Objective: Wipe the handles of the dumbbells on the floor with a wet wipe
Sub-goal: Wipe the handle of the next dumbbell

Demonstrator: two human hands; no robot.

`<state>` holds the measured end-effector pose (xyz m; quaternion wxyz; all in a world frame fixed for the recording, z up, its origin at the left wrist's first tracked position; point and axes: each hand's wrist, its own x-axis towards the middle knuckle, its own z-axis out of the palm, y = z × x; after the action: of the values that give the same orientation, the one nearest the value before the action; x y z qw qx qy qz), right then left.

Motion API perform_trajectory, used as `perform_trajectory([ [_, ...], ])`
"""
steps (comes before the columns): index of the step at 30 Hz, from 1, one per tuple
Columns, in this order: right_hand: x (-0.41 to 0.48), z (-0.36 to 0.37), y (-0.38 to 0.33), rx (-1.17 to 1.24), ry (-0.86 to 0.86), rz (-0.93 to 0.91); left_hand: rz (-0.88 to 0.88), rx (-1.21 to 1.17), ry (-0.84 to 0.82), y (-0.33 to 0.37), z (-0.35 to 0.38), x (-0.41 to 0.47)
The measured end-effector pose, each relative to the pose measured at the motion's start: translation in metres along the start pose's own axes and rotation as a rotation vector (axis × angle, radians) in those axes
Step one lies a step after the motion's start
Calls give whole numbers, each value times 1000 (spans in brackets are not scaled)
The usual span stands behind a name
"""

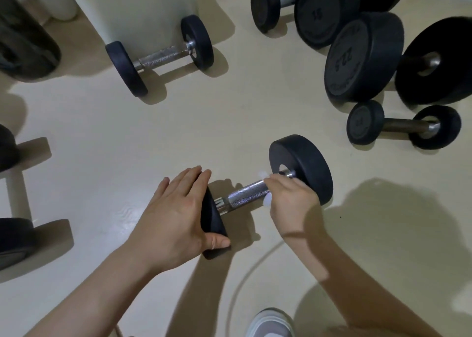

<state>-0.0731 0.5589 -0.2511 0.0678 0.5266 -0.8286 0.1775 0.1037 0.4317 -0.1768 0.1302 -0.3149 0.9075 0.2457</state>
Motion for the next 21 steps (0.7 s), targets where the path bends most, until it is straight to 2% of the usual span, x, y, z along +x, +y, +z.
perform_trajectory([
  [4,-16,11,-1,194,169,120,8,149,-81,15,-11,8],
  [8,-13,22,1,174,224,125,224,246,114,48,11,10],
  [11,-19,15,-2,366,235,261,315,91,149,69,32,20],
  [14,-14,3,-17,699,206,592,244,-202,154,83,28,41],
  [16,-8,0,-24,840,156,694,202,-273,189,83,29,58],
  [18,-10,-6,-26,799,145,604,153,-249,197,79,32,73],
  [21,-16,-33,-14,594,197,442,95,-154,169,76,38,90],
])
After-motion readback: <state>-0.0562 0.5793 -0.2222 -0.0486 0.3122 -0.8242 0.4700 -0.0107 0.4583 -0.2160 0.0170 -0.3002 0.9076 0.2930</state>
